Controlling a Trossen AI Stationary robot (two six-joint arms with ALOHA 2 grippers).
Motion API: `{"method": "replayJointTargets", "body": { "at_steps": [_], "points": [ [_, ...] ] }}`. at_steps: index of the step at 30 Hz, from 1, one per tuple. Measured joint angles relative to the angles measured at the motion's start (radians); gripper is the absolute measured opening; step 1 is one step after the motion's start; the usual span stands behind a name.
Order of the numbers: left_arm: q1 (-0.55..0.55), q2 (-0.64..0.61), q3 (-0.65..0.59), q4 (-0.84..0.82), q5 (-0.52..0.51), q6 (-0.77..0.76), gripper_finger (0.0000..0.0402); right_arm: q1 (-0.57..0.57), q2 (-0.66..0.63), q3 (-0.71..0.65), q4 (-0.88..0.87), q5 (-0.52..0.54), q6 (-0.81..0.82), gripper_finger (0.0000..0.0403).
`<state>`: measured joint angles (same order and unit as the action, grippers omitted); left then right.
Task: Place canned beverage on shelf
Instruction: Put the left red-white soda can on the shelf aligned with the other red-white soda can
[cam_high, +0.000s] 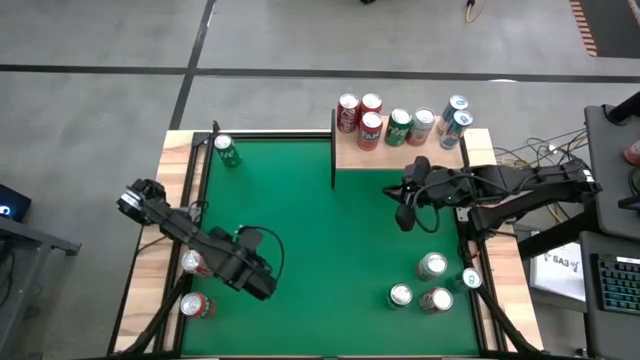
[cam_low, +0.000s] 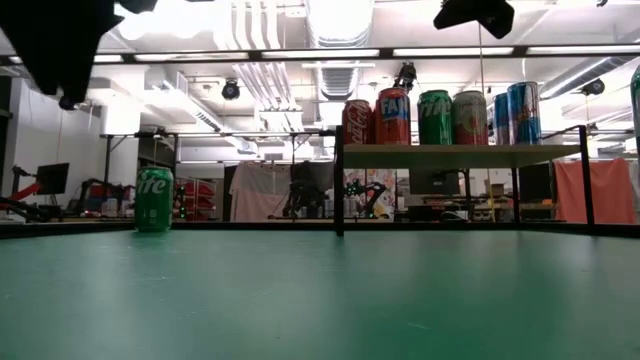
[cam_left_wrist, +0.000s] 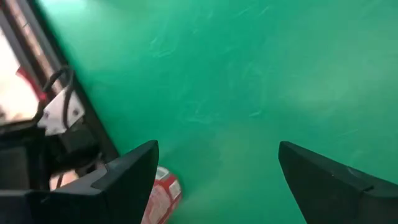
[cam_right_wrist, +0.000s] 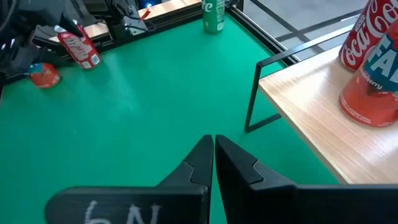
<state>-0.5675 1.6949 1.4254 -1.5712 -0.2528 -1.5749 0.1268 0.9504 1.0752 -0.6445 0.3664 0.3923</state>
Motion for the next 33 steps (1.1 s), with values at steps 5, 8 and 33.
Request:
{"method": "replayJointTargets", "body": {
  "at_steps": [5, 8, 33],
  "points": [
    [-0.045, -0.022, -0.048, 0.001, 0.051, -0.078, 0.0316, 0.0, 0.009, 0.0, 0.012, 0.0, 0.0, 0.0009],
    [-0.088, -0.033, -0.076, 0.001, 0.168, -0.13, 0.0316, 0.0, 0.02, 0.0, 0.025, 0.0, -0.004, 0.0009],
    [-0.171, -0.145, -0.062, 0.0, 0.478, -0.33, 0.0316, 0.0, 0.082, 0.0, 0.073, -0.001, -0.046, 0.0009]
  ]
}}
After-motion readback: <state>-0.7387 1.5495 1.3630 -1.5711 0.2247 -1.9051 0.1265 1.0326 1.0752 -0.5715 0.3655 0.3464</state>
